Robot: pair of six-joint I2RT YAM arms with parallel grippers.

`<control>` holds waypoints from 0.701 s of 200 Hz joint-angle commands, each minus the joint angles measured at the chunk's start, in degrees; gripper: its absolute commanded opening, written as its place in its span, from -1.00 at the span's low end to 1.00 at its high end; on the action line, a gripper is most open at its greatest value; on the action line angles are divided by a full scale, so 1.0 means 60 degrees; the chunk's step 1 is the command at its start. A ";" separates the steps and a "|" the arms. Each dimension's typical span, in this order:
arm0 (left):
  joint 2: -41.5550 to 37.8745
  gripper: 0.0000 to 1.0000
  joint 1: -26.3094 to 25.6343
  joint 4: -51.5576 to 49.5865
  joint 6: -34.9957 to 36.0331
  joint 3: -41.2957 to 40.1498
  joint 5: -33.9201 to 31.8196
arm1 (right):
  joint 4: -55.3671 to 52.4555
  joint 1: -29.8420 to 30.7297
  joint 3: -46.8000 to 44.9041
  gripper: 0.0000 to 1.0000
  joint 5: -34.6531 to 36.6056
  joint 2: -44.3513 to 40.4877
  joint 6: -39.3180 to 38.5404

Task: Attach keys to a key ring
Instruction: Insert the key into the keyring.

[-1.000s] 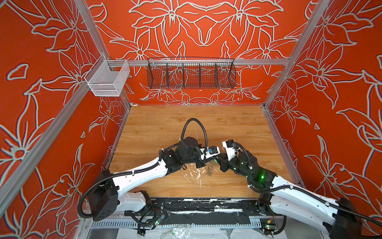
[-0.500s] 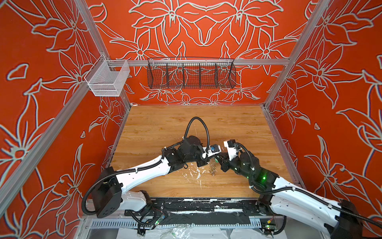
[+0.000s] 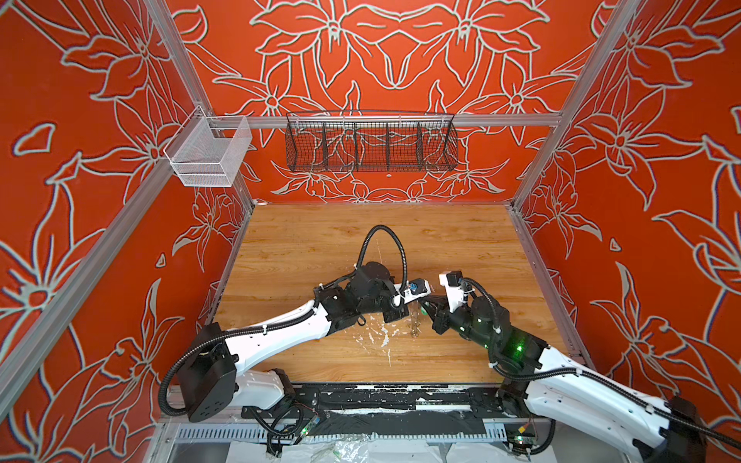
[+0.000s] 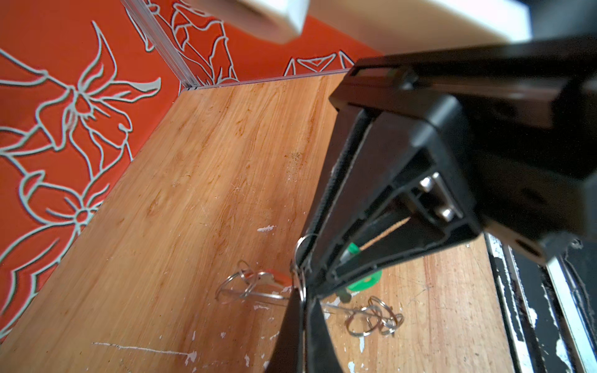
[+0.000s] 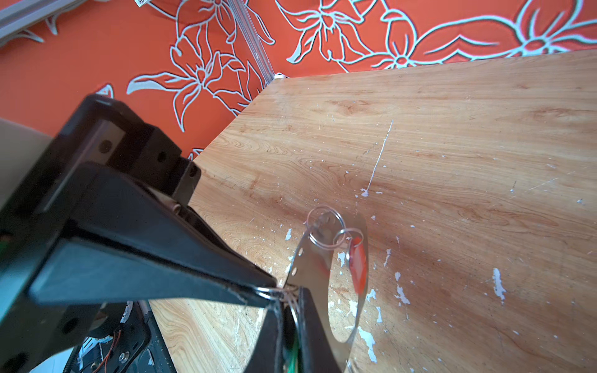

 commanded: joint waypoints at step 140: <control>-0.1883 -1.00 -0.0027 0.1834 0.0058 -0.1753 0.0191 | -0.0040 0.0089 0.0173 -1.00 0.0586 0.0236 -0.0027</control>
